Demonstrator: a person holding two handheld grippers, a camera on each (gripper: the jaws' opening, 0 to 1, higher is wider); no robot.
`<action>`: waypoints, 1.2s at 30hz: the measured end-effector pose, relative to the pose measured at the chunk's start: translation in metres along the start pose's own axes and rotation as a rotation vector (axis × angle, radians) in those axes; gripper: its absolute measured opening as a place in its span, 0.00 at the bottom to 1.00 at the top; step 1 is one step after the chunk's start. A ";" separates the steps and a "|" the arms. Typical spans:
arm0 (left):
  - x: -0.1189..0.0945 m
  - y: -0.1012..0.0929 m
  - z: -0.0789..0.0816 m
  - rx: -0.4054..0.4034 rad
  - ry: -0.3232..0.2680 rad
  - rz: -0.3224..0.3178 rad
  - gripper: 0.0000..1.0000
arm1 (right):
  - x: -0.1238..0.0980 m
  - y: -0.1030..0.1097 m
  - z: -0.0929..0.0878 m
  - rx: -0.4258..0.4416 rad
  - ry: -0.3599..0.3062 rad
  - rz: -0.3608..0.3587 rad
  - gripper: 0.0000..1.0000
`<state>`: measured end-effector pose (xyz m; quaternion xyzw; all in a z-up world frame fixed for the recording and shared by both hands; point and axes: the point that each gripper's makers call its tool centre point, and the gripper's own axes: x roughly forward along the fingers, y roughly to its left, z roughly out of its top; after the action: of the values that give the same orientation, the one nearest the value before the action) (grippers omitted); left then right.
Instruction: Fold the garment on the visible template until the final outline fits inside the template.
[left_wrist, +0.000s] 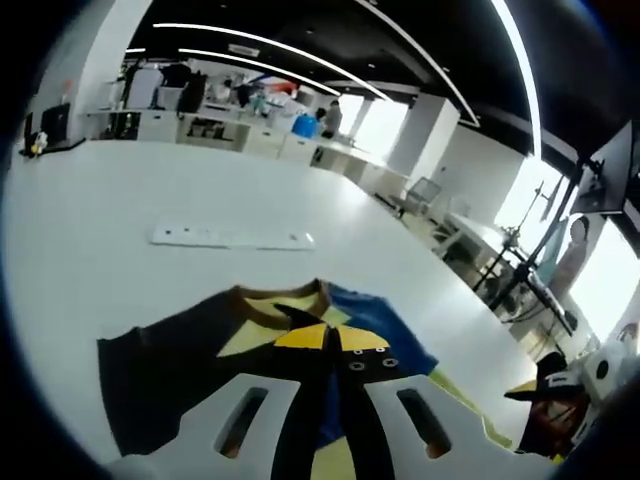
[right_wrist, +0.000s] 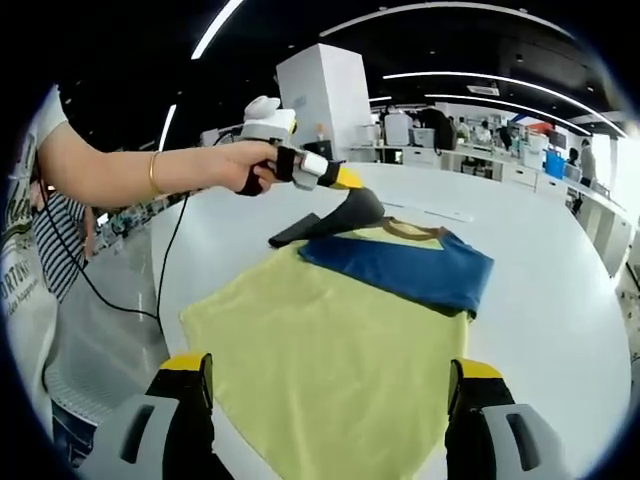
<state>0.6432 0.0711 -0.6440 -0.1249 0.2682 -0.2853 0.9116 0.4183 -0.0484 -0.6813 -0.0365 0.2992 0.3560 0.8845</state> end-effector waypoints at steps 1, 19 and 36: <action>0.002 -0.001 0.001 -0.001 -0.001 -0.004 0.00 | 0.000 0.000 0.000 0.000 -0.001 -0.001 0.97; 0.024 -0.023 0.006 -0.020 -0.016 -0.033 0.00 | -0.001 -0.006 -0.004 0.017 0.007 -0.015 0.95; 0.035 -0.049 0.014 -0.060 -0.046 -0.101 0.00 | -0.001 -0.005 -0.010 0.014 0.023 -0.001 0.97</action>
<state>0.6531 0.0122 -0.6280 -0.1719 0.2491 -0.3200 0.8978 0.4160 -0.0553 -0.6899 -0.0345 0.3117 0.3528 0.8816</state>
